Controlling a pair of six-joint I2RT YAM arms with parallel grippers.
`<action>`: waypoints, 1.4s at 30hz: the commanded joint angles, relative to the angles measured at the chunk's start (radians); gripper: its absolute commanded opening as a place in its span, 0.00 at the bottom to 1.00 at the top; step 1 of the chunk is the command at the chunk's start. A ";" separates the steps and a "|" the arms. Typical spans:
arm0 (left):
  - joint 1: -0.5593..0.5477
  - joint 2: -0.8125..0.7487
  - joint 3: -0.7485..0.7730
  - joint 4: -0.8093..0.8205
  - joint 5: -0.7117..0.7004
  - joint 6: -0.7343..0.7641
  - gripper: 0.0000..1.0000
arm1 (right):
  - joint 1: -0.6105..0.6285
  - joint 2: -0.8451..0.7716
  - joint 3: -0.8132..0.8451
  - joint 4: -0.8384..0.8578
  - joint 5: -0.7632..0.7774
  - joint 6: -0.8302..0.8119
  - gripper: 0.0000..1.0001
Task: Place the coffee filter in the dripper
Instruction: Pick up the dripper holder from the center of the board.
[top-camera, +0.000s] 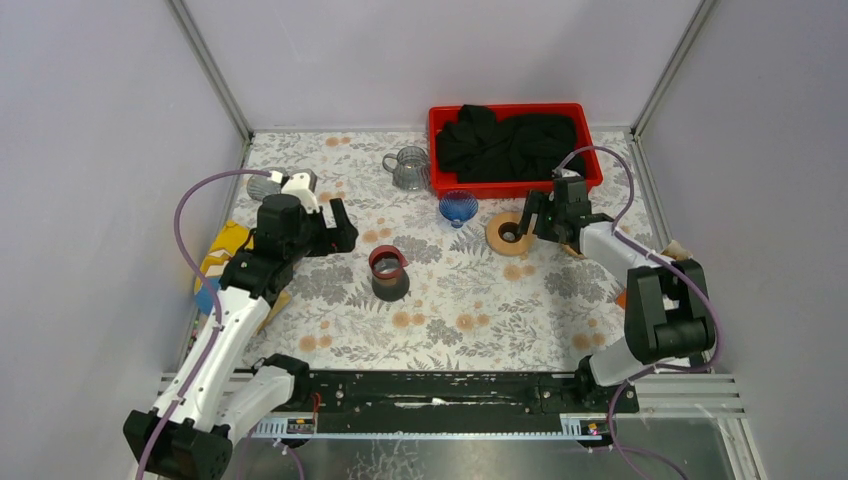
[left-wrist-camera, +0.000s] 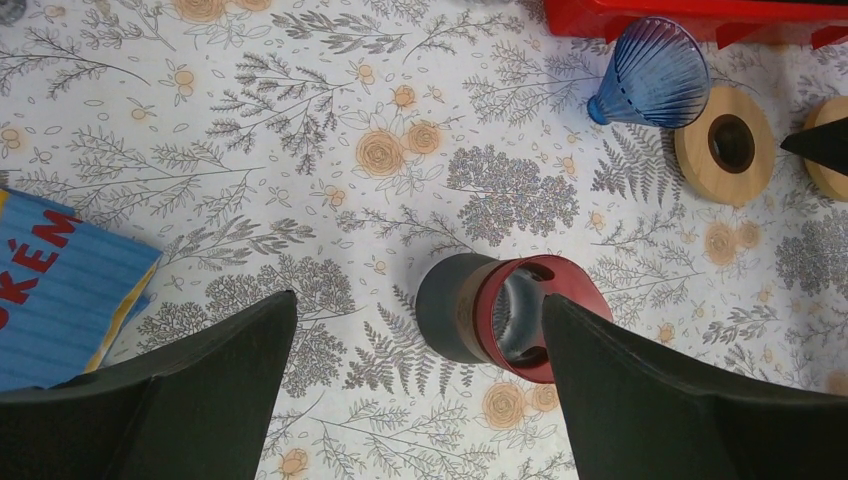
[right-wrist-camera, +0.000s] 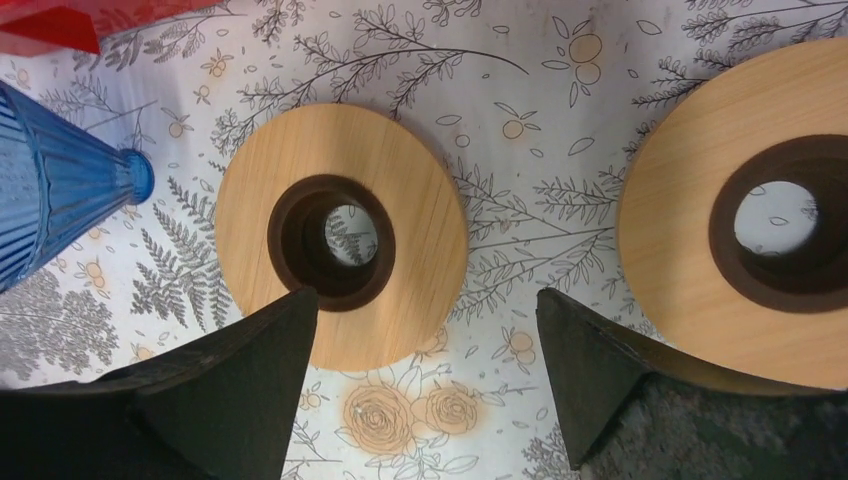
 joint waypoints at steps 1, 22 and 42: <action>0.010 0.007 -0.007 0.074 0.040 0.024 1.00 | -0.053 0.036 0.027 0.101 -0.159 0.052 0.86; 0.025 0.020 -0.012 0.077 0.069 0.028 1.00 | -0.124 0.225 0.012 0.188 -0.342 0.121 0.76; 0.045 0.034 -0.014 0.083 0.129 0.028 1.00 | -0.122 0.235 0.016 0.136 -0.270 0.098 0.61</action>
